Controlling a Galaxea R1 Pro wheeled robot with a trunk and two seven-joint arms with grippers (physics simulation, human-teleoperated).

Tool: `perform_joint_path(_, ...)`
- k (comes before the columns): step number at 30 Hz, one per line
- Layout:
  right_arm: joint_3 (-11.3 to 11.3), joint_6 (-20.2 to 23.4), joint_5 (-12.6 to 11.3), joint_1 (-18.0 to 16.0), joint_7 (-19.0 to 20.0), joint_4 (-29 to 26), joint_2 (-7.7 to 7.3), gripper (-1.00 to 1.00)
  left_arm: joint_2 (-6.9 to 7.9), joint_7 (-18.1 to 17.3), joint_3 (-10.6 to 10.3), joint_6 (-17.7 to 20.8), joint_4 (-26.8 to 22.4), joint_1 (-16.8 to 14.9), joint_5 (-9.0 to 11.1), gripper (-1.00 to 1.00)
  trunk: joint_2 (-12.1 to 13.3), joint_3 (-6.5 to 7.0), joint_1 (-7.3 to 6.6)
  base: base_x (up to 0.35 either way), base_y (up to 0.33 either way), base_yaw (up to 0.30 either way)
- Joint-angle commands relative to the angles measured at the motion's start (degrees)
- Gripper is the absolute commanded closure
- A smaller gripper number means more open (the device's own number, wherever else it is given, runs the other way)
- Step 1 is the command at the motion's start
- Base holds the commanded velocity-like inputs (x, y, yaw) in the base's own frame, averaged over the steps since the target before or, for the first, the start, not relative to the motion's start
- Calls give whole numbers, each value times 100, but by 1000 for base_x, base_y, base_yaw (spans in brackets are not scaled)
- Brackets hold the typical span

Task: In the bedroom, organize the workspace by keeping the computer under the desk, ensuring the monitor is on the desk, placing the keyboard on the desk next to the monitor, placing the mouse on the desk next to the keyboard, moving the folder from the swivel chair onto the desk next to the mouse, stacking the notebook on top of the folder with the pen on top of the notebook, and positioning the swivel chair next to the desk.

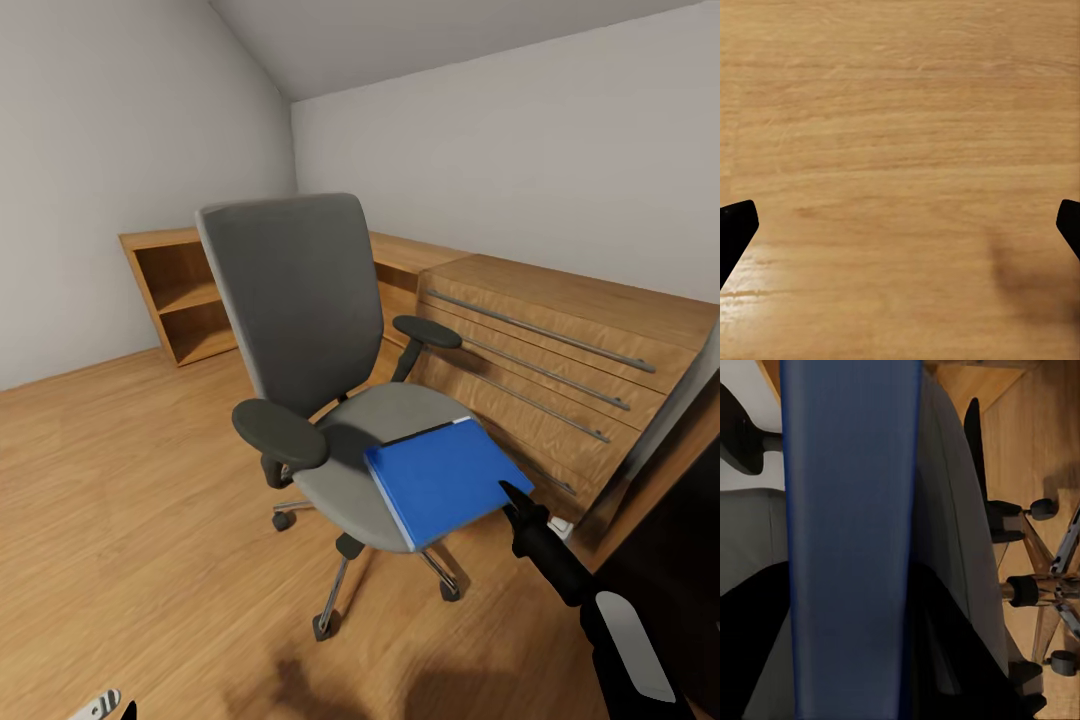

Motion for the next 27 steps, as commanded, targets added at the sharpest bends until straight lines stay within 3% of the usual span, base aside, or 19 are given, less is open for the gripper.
perform_joint_path(1,-10,34,3,-4,7,3,1,100,2,24,-3,26,-13,1,30,-100,-2,-4,-1,0,0,0)
perform_joint_path(7,-10,34,10,-4,12,3,1,100,2,24,-4,26,-12,1,30,-100,-2,-4,-1,0,0,0)
perform_joint_path(23,-10,37,24,3,83,-45,-7,100,2,32,-47,26,-12,1,30,-100,20,350,-42,0,0,0)
perform_joint_path(26,-6,33,40,18,88,-401,-6,100,1,37,-64,32,-12,1,30,-100,24,417,-50,0,0,0)
perform_joint_path(27,2,29,77,33,84,-745,-2,100,1,39,-105,33,-12,1,30,-100,25,439,-52,0,0,0)
